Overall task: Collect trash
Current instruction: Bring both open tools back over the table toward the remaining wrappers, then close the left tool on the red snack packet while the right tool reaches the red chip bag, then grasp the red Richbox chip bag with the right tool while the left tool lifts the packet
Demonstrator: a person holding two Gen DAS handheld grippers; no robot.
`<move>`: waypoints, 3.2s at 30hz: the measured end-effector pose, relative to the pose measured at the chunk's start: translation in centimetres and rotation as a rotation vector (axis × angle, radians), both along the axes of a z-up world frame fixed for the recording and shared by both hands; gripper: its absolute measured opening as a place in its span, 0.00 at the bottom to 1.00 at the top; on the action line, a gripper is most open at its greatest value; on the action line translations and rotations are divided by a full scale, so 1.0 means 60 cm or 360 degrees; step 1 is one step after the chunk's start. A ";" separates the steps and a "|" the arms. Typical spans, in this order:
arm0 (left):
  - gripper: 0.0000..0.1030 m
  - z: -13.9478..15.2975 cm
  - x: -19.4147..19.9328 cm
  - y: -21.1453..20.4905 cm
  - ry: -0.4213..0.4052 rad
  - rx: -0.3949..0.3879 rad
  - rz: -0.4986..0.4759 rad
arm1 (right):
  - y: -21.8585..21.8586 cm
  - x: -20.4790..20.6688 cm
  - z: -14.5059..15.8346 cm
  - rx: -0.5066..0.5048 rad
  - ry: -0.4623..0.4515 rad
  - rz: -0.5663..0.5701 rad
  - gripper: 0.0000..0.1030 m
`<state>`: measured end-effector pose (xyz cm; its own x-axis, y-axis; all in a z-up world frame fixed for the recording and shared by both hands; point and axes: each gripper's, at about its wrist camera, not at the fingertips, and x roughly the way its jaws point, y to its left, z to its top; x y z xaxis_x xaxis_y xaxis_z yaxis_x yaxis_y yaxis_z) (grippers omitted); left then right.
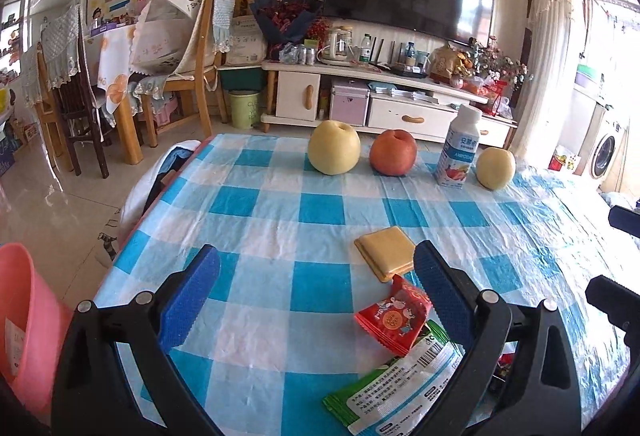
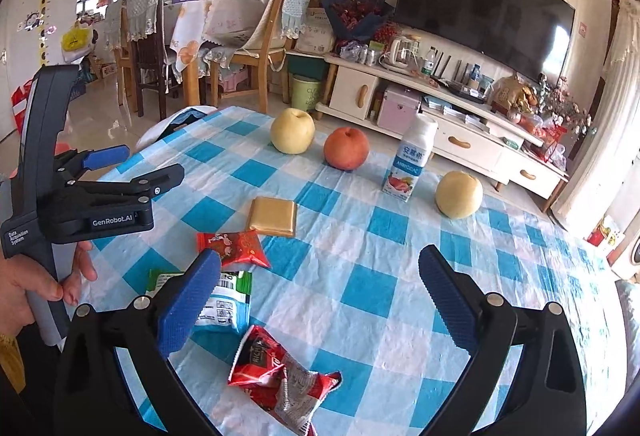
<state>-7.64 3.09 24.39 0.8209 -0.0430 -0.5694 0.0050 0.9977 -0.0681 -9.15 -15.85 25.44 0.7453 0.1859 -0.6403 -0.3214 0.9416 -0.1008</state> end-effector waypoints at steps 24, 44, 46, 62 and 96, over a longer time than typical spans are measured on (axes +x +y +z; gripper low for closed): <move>0.95 -0.077 0.058 -0.095 0.0429 -0.0015 -0.0182 | -0.030 -0.011 -0.124 0.0196 0.0763 0.0167 0.95; 0.74 -0.121 0.089 -0.105 0.0584 0.0030 -0.0131 | -0.025 -0.001 -0.164 0.0283 0.0854 0.0207 0.95; 0.69 -0.119 0.088 -0.104 0.0575 0.0017 -0.0139 | -0.021 -0.002 -0.165 0.0280 0.0855 0.0221 0.95; 0.55 -0.117 0.082 -0.099 0.0546 -0.0023 -0.0165 | -0.012 -0.005 -0.159 0.0259 0.0784 0.0277 0.84; 0.54 -0.052 0.034 -0.007 0.0381 -0.0227 -0.0131 | 0.018 0.006 -0.173 0.0186 0.0828 0.0271 0.83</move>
